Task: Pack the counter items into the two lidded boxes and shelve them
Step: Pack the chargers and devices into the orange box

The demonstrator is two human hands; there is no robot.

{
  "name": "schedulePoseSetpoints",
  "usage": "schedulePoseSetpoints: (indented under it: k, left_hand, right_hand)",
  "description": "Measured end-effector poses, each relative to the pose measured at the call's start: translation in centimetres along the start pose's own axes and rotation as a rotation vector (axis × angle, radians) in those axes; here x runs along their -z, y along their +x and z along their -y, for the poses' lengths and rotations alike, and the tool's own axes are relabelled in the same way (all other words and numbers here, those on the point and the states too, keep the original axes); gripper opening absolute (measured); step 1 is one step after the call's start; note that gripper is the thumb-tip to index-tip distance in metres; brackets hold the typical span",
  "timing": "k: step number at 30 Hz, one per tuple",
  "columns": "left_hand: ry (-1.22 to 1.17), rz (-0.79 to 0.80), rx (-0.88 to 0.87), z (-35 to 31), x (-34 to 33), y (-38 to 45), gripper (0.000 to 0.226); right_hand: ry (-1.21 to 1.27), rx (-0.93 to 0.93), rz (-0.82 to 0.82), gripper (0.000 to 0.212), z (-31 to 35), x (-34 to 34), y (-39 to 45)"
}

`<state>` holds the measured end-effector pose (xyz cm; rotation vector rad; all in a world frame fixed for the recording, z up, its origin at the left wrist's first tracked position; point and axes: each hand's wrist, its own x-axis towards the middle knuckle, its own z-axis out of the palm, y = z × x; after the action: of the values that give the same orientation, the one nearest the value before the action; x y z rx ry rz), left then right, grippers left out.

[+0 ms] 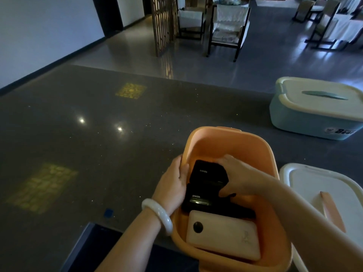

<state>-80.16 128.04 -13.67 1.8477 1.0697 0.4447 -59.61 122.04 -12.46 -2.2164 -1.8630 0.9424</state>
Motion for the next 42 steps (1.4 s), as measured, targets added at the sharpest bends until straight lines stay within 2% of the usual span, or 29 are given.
schedulePoseSetpoints:
  k: [3,7,12,17,29,42]
  left_hand:
    - [-0.014,-0.037,0.038,0.6,-0.3,0.0,0.022]
    - [0.01,-0.076,0.028,0.5,-0.6,0.1,0.042]
    - [0.007,-0.091,0.037,0.5,-0.7,0.2,0.049]
    - [0.022,-0.097,0.047,0.6,-0.7,0.3,0.051]
    - [0.008,-0.099,0.055,0.6,-0.8,0.3,0.054]
    - [0.052,-0.104,0.049,0.4,-0.7,0.3,0.053]
  right_hand:
    - [0.057,0.022,0.062,0.074,-0.2,-1.5,0.0]
    - [0.049,0.049,0.152,0.081,-0.3,-1.7,0.1]
    - [0.2,-0.012,0.229,0.055,-0.5,-1.6,0.2]
    - [0.164,-0.058,0.289,0.06,-0.8,-1.3,0.9]
    - [0.207,-0.099,0.374,0.061,-1.2,-1.4,0.6]
    - [0.224,-0.162,0.362,0.051,-0.7,-1.2,0.3]
